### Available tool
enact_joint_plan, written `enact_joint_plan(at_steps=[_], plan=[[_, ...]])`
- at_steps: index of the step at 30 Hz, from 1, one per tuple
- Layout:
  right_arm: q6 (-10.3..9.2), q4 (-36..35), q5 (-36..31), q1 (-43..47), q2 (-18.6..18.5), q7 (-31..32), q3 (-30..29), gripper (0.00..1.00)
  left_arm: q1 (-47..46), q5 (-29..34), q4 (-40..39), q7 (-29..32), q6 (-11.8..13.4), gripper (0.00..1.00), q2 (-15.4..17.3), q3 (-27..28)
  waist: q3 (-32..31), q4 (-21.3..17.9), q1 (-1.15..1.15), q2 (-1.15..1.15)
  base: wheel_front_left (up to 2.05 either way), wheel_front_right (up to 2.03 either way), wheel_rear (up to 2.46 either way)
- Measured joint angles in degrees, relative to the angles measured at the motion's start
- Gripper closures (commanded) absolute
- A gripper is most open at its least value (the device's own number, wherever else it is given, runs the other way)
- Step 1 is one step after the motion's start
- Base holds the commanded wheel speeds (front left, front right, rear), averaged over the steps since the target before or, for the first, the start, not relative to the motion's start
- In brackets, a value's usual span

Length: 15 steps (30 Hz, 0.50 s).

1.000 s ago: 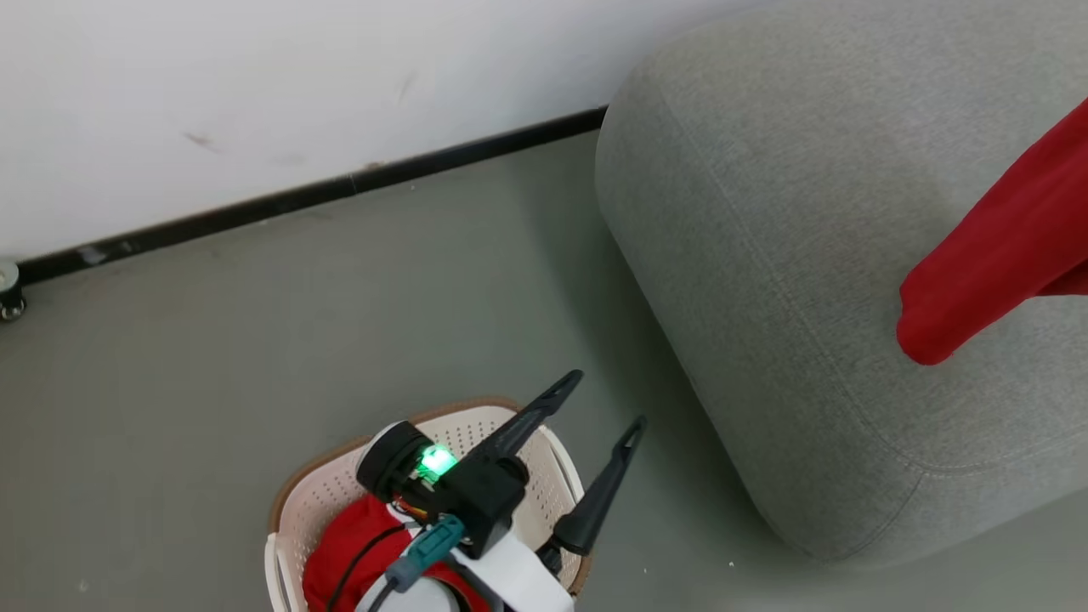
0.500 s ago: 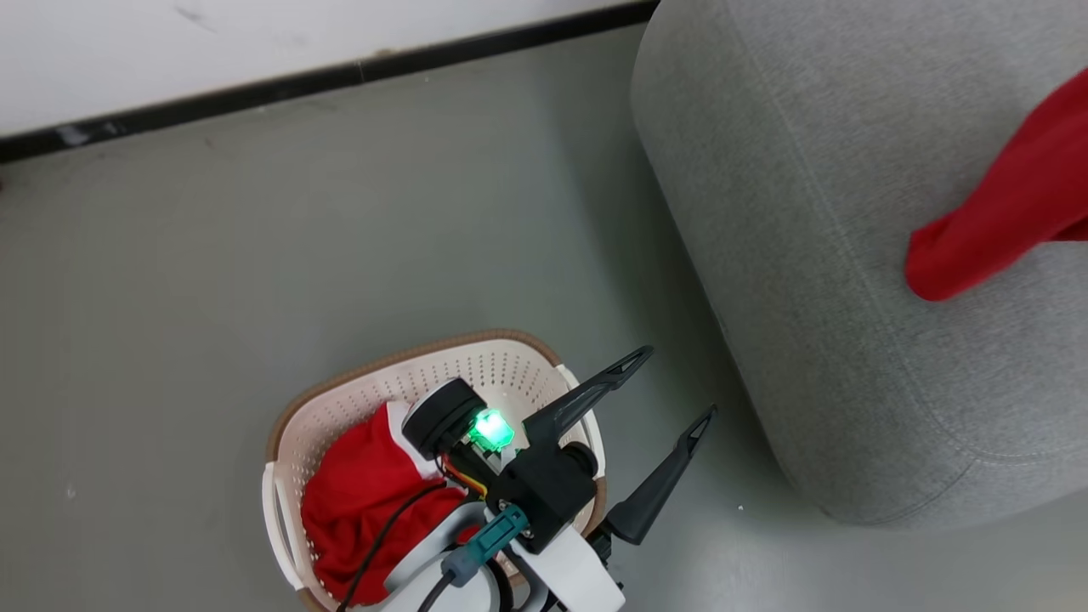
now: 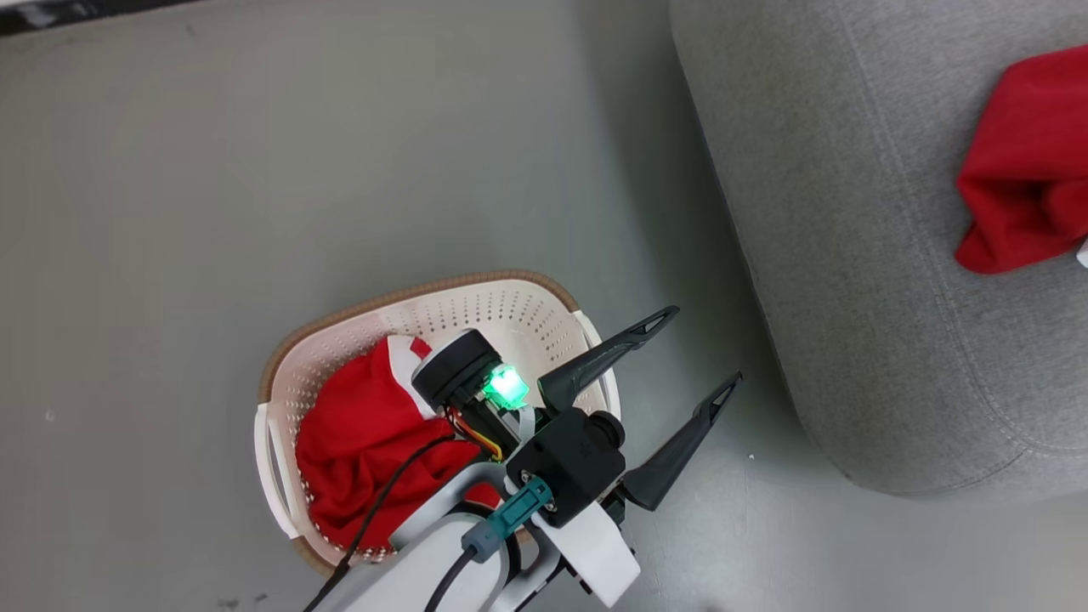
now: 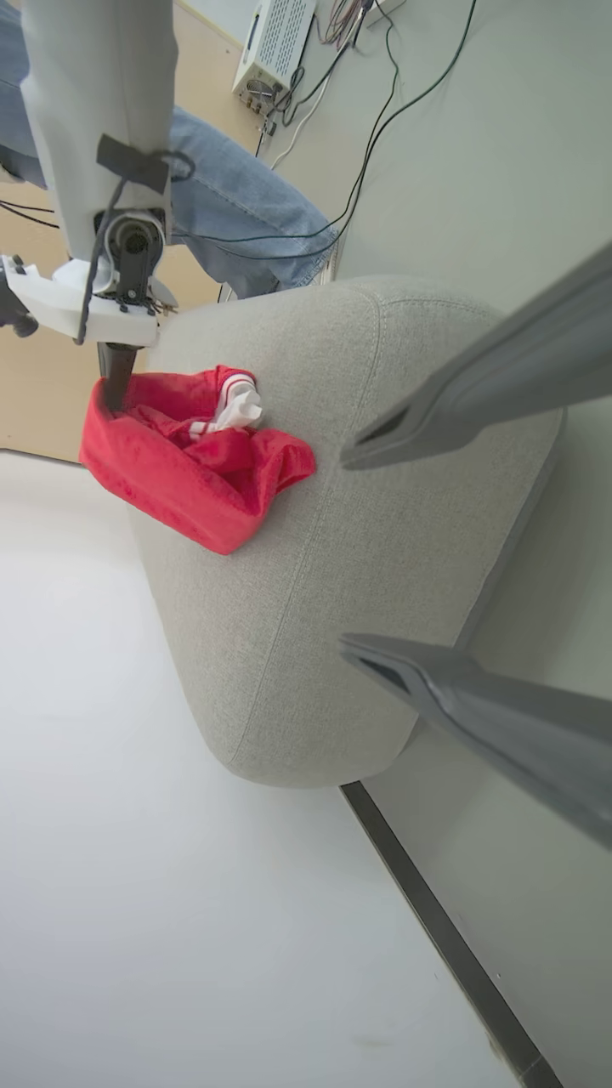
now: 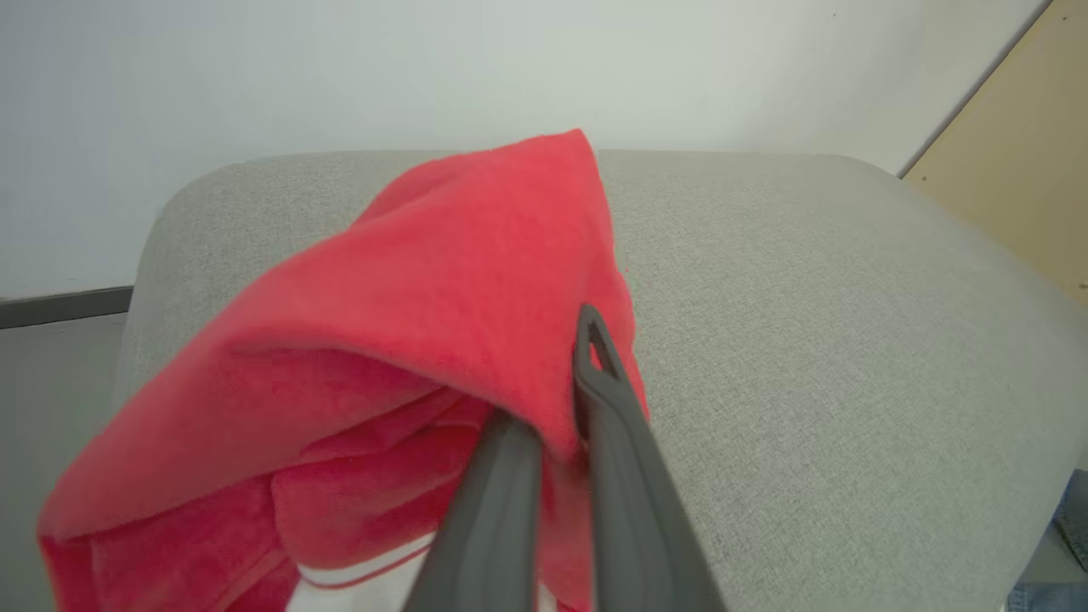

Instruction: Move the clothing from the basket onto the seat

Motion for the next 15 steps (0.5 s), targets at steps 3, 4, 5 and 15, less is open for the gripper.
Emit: enact_joint_plan(at_steps=[3,4,5,15], plan=[[0.0,2.2,0.5,0.0,0.1,-1.2,-2.5,1.0,-1.0,0.1,0.0,0.2,0.0,0.0,0.4,-0.2,1.5,0.2,0.0,0.0,0.0,0.0,0.0],[0.0,3.0,0.5,0.0,0.0,-1.6,-3.5,1.0,-1.4,0.1,0.0,0.2,0.0,0.0,0.5,-0.3,1.9,0.2,0.0,0.0,0.0,0.0,0.0],[0.0,3.8,0.5,0.0,-0.3,-2.1,-4.2,1.0,-1.7,0.1,0.0,0.2,0.0,0.0,0.6,-0.3,2.4,0.3,0.0,0.0,0.0,0.0,0.0],[0.0,8.0,0.5,-0.5,0.5,-4.1,-7.0,0.03,-5.2,0.1,0.0,0.2,0.0,0.0,1.6,-1.1,6.5,0.5,0.0,0.0,0.0,0.0,0.0]])
